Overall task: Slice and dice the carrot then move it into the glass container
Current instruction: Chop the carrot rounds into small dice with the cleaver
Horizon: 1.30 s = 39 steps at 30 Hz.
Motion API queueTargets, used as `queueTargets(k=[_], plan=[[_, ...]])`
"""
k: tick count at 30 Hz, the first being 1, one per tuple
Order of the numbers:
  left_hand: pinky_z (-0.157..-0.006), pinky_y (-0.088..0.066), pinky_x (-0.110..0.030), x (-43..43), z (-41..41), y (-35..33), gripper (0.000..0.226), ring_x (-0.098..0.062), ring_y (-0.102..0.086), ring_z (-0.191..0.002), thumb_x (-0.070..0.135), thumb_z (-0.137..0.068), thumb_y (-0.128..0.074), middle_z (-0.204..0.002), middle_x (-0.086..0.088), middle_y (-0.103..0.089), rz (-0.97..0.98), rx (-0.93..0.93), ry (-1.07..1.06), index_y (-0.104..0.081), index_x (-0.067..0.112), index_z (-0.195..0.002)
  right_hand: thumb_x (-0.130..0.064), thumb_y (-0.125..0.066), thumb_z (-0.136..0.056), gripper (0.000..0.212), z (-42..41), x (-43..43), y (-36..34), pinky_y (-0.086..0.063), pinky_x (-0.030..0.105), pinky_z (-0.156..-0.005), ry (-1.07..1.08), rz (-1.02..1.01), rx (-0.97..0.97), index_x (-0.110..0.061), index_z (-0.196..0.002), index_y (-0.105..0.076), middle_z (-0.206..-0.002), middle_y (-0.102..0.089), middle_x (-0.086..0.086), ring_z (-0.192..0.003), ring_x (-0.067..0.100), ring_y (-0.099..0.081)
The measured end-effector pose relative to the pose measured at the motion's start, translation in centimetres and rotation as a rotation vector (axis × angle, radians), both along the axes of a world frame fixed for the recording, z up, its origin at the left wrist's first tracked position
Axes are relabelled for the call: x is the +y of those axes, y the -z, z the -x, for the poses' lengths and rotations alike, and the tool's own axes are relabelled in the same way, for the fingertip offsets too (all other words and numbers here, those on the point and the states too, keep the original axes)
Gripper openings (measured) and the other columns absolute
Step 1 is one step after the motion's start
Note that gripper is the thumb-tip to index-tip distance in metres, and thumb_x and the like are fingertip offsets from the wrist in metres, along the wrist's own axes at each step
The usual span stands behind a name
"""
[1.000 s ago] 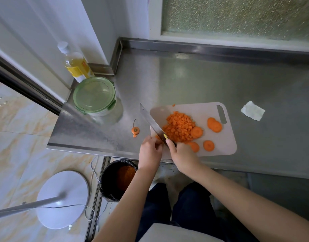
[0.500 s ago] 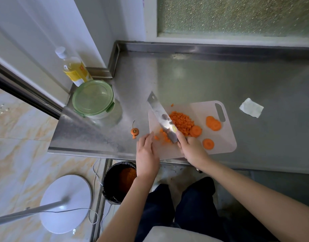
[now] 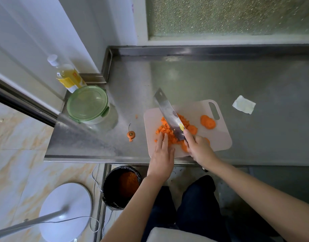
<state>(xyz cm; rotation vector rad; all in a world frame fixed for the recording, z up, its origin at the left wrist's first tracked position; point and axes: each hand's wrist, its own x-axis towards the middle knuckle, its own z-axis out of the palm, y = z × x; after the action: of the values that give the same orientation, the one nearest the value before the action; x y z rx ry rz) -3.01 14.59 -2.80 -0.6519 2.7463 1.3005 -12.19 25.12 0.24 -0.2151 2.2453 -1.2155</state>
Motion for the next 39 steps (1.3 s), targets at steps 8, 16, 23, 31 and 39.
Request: queueTargets(k=[8,16,23,31,39], plan=[[-0.116,-0.012,-0.027,-1.1,-0.5,1.6,0.045,-0.025,-0.02,-0.143,0.019,-0.1,-0.039,-0.151,-0.011,-0.03,0.201,0.045,-0.078,-0.035,0.005,-0.142,-0.045,-0.036,-0.1,0.057,0.1,1.6,-0.4,-0.026,0.024,-0.048,-0.001,0.029,0.049,-0.002,-0.062,-0.044,-0.052,-0.032,0.007,-0.04,0.01,-0.029],[-0.109,-0.01,-0.017,-0.1,0.3,0.6,0.051,-0.014,-0.013,-0.144,0.023,-0.1,-0.039,-0.157,0.0,-0.014,-0.02,0.021,-0.08,-0.025,0.011,-0.147,-0.047,-0.038,-0.098,0.054,1.4,2.9,-0.7,-0.027,0.025,-0.051,0.055,0.041,0.012,-0.013,-0.056,-0.039,-0.04,-0.034,-0.006,-0.038,0.006,-0.033],[-0.09,-0.048,-0.044,0.0,2.0,0.4,0.031,-0.027,-0.048,-0.111,0.026,-0.087,-0.052,-0.116,-0.011,-0.054,0.26,0.21,-0.072,-0.059,0.014,-0.115,-0.043,-0.038,-0.099,0.054,3.9,4.0,-1.7,-0.027,0.025,-0.048,0.089,0.07,0.029,-0.017,-0.052,-0.034,-0.038,-0.033,-0.008,-0.037,0.007,-0.031],[-0.089,-0.04,-0.035,1.5,4.7,-0.6,0.043,-0.024,-0.042,-0.112,0.031,-0.085,-0.063,-0.118,-0.005,-0.044,0.349,-0.128,0.36,-0.053,0.02,-0.125,-0.041,-0.038,-0.1,0.055,6.5,5.6,-2.1,-0.03,0.024,-0.052,0.064,0.038,0.066,-0.03,-0.048,-0.052,-0.038,-0.043,-0.01,-0.042,0.004,-0.039],[-0.077,-0.046,-0.035,2.5,5.5,-0.9,0.039,-0.024,-0.044,-0.112,0.026,-0.089,-0.058,-0.123,-0.006,-0.035,0.375,-0.209,0.336,-0.046,0.017,-0.125,-0.04,-0.039,-0.1,0.053,7.9,6.6,-1.9,-0.026,0.023,-0.051,0.014,0.063,0.032,-0.031,-0.048,-0.049,-0.039,-0.038,-0.01,-0.039,0.004,-0.037]])
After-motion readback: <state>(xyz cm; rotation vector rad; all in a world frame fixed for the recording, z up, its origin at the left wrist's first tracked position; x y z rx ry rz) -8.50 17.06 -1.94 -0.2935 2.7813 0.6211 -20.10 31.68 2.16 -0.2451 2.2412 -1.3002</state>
